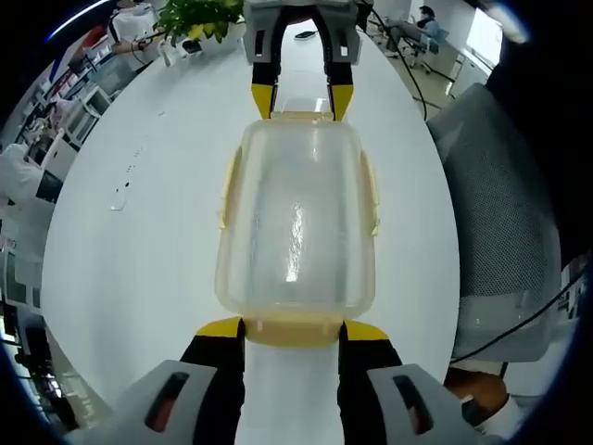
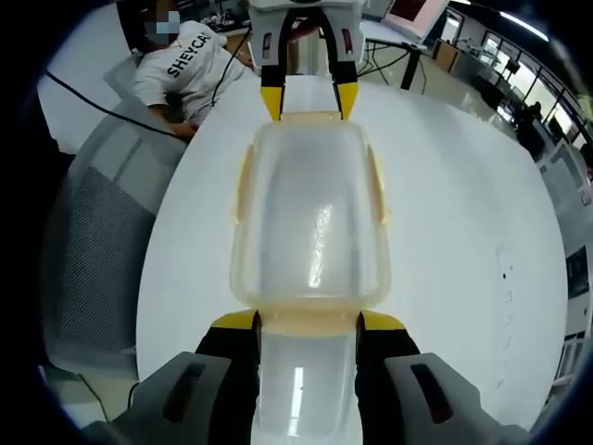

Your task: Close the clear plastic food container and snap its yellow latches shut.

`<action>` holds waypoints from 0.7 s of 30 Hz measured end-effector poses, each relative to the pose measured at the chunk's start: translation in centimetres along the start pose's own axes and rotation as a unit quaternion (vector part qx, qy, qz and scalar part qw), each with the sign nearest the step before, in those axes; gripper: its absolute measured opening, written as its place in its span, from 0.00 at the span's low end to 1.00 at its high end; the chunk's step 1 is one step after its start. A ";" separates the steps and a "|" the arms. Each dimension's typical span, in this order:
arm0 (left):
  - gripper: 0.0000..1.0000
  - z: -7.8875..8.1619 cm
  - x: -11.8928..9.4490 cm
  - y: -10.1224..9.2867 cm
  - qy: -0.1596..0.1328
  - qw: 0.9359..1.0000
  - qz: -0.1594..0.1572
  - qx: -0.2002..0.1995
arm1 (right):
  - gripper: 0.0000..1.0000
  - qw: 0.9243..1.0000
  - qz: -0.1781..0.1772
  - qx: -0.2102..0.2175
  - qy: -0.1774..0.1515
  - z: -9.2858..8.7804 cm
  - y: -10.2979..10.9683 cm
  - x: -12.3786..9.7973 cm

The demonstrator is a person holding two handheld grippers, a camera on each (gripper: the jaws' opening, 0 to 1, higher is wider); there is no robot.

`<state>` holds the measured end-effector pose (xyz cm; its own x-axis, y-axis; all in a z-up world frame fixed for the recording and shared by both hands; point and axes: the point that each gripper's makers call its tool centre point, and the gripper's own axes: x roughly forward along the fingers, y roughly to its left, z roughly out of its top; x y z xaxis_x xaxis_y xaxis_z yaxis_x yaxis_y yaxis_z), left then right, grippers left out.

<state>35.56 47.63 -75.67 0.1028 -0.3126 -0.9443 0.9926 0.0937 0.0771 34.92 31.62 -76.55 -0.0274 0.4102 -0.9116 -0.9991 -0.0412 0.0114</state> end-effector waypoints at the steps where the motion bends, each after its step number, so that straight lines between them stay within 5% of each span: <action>1: 0.33 0.1 0.0 0.0 0.000 1.000 -0.002 0.001 | 0.37 1.000 0.001 0.000 0.000 -0.1 0.1 -0.1; 21: 0.33 4.0 1.9 -0.3 -0.019 1.000 -0.007 0.003 | 0.37 1.000 0.001 0.005 0.008 -4.0 0.2 -1.6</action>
<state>35.70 43.25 -76.19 0.0905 -0.3495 -0.9325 0.9943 0.0839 0.0650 34.86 27.26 -76.73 -0.0293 0.3955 -0.9180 -0.9993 -0.0326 0.0179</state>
